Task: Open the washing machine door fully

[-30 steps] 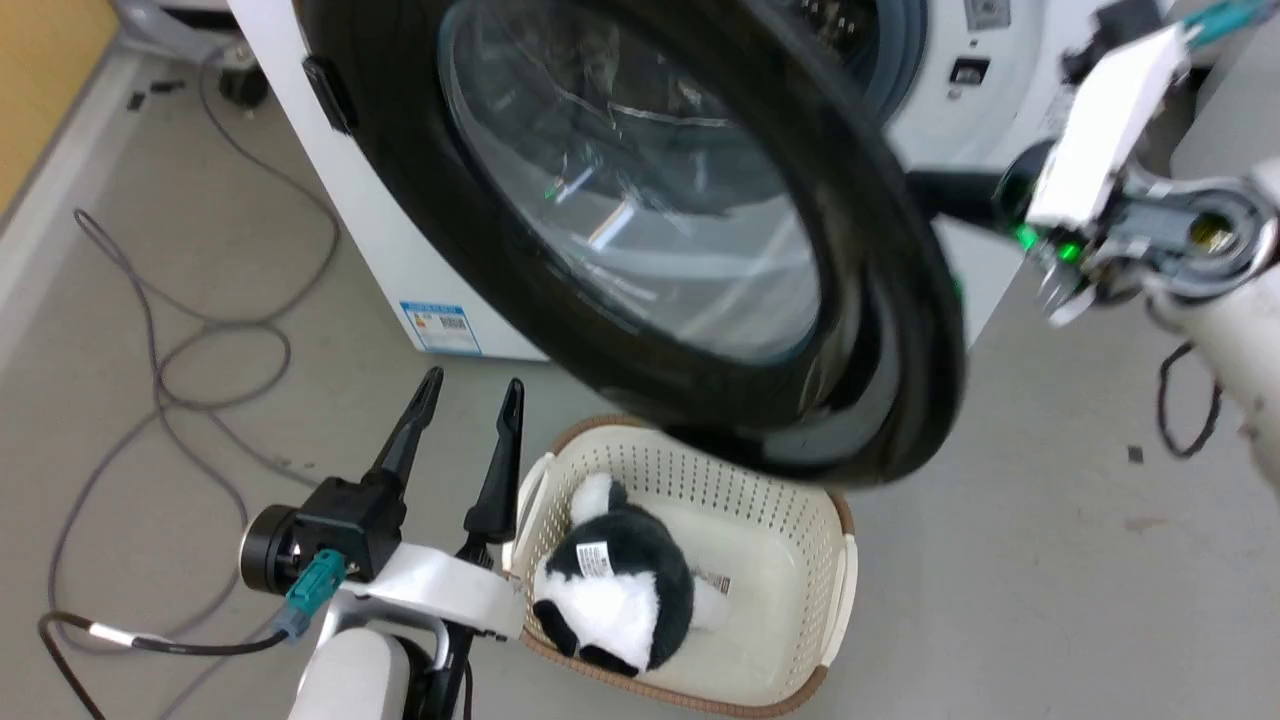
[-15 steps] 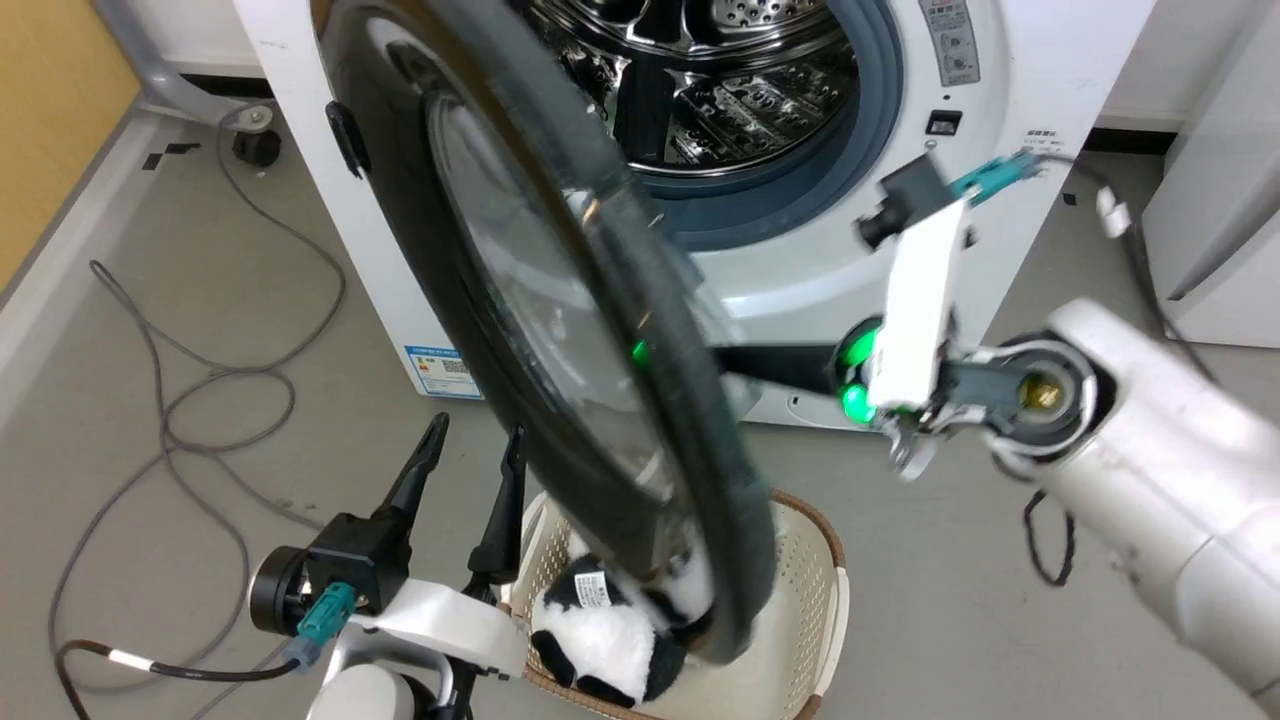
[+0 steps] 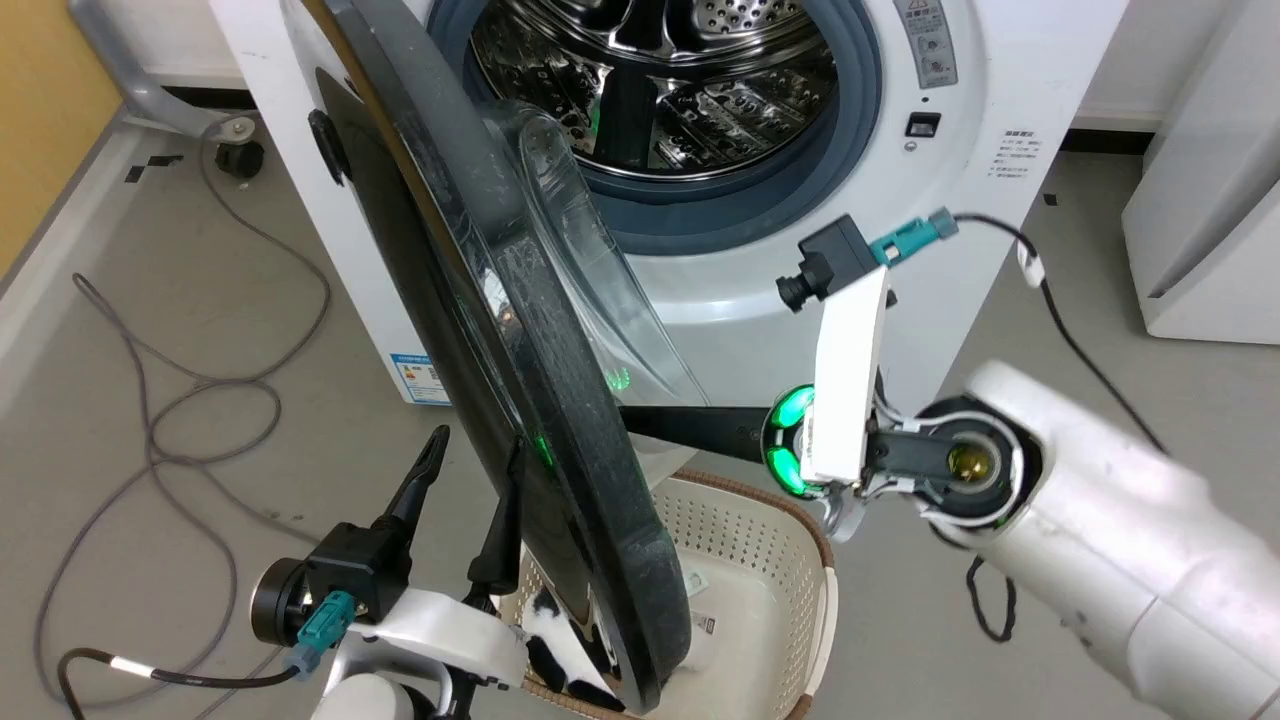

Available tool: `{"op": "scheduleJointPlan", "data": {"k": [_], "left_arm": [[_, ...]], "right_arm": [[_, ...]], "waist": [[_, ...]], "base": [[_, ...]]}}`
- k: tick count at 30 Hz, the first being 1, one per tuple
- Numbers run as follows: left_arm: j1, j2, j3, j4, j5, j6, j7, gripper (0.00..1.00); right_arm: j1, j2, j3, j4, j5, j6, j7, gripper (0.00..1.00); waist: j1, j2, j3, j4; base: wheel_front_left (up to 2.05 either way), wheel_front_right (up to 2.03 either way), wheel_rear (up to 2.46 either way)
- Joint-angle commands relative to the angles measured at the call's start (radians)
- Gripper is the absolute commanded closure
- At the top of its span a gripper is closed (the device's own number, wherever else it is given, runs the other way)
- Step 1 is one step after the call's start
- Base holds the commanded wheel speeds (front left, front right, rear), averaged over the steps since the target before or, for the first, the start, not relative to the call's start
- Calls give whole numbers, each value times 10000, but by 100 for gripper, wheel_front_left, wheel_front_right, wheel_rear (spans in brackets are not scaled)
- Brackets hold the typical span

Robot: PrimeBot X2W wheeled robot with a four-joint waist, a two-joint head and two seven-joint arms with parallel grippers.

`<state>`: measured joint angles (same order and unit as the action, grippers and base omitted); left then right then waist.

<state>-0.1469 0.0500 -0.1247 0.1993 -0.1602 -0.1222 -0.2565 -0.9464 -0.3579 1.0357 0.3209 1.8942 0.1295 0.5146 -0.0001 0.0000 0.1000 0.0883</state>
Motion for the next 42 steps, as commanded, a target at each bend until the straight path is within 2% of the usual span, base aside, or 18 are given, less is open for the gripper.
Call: {"op": "scheduleJointPlan", "data": {"k": [1,2,3,7,12,17,20,21,26,30,34,35,38,42], "left_arm": [[99,22,22,22,36,38,-53,0],[106,22,30,32,38,37,-53,0],[115,23,33,44,42,36,-53,0],[192,34,69,88,54,36,-53,0],[331,41,104,116,71,42,-53,0],[495,44,127,178,82,49,-53,0],[664,44,138,241,75,63,-53,0],[713,43,144,245,71,72,-53,0],[844,41,172,219,38,87,-53,0],[921,52,246,189,19,116,-53,0],[957,113,314,172,35,138,-53,0],[957,113,314,172,35,138,-53,0],[940,159,361,168,41,141,-53,0],[928,197,396,177,59,147,-53,0]], "right_arm": [[308,122,-54,-78,-92,12,-254,62],[403,154,-153,-110,-127,12,-484,17],[514,174,-279,-132,-169,12,-761,0],[1126,222,-939,-178,-445,12,-2223,0],[2222,273,-1763,177,-904,12,-4672,0],[3463,37,-2319,527,-1731,12,-7173,0],[4260,-153,-2787,1088,-2613,12,-7716,0],[4526,-127,-3256,1280,-2962,12,-7745,0],[6172,638,-6675,1538,-6077,12,-7759,0],[7484,1581,-8971,729,-9380,12,-7761,0],[8483,2370,-10298,-295,-12993,12,-7761,0],[8483,2370,-10298,-295,-12993,12,-7761,0],[8977,2810,-10962,-1078,-15229,12,-7761,0],[9456,3043,-11431,-2146,-17309,12,-7439,0]], "waist": [[1,0,-23,-31],[1,0,-51,-45],[1,0,-76,-56],[1,0,-218,-142],[1,0,-409,-248],[1,0,-690,-307],[1,0,-928,-347],[1,0,-961,-369],[1,0,-1099,-405],[1,0,-1151,-422],[1,0,-1139,-433],[1,0,-1139,-433],[1,0,-1110,-429],[1,0,-1084,-424]], "base": [[0,0,0],[0,0,0],[0,0,0],[0,0,0],[0,0,0],[0,0,0],[0,0,0],[0,0,0],[0,0,0],[0,0,0],[0,0,0],[0,0,0],[0,0,0],[0,0,0]]}}
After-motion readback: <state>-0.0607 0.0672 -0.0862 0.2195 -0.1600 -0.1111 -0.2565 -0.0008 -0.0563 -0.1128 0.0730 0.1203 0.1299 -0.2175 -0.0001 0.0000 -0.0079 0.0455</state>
